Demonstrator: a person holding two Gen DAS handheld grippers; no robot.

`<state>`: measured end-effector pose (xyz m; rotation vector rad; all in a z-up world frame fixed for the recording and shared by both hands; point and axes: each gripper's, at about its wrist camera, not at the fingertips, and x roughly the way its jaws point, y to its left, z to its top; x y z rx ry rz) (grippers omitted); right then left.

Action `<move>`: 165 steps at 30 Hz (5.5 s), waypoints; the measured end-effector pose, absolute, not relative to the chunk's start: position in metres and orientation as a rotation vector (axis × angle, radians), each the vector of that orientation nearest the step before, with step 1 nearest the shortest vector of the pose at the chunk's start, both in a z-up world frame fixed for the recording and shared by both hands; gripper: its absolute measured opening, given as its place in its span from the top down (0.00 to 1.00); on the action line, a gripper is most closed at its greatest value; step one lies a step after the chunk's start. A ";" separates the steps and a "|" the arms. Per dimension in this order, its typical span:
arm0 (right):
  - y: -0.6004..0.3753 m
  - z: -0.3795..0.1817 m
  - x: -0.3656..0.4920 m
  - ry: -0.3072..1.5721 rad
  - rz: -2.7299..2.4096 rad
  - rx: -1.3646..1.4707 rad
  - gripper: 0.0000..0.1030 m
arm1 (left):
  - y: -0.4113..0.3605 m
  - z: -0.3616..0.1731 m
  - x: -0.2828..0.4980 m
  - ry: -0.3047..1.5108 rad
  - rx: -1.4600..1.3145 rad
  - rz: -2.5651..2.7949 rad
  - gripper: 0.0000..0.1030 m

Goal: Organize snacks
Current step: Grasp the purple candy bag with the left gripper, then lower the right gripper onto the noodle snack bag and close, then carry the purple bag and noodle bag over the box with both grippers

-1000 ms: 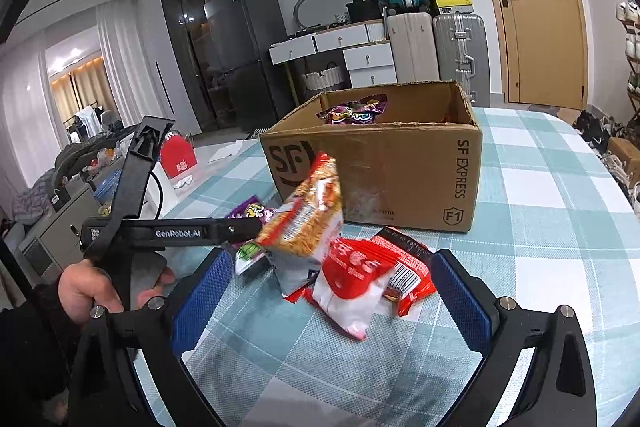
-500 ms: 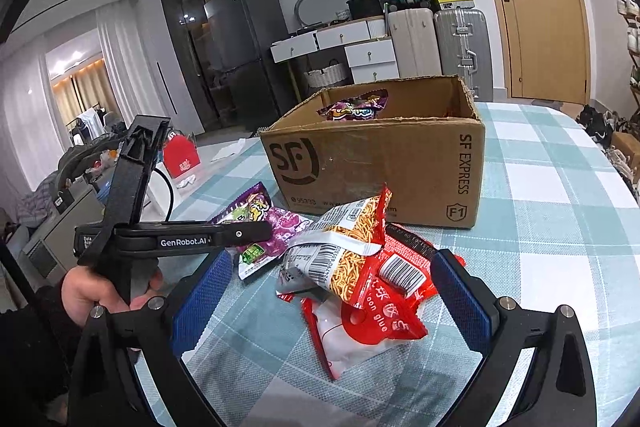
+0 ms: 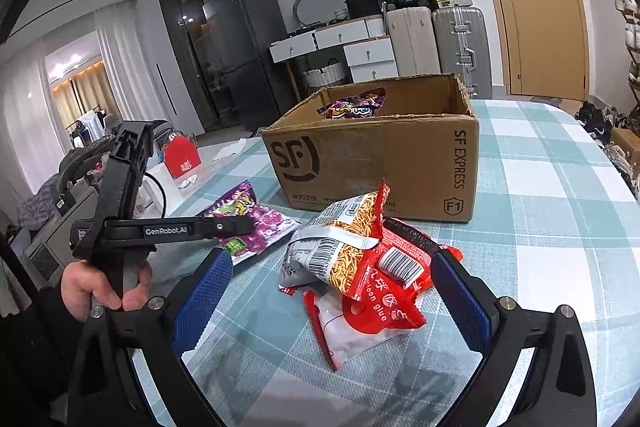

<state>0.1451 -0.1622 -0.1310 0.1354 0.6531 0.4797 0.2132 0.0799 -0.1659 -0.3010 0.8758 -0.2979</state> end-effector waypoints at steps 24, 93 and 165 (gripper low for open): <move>-0.116 -0.144 0.196 0.803 0.559 0.068 0.02 | 0.113 -0.142 0.154 0.818 -0.337 -0.298 0.70; -0.150 -0.103 0.184 0.770 0.648 0.408 0.65 | 0.106 -0.101 0.127 0.775 -0.299 -0.299 0.69; -0.174 -0.047 0.350 0.712 0.413 0.041 0.50 | -0.025 -0.042 0.399 0.925 -0.081 -0.350 0.54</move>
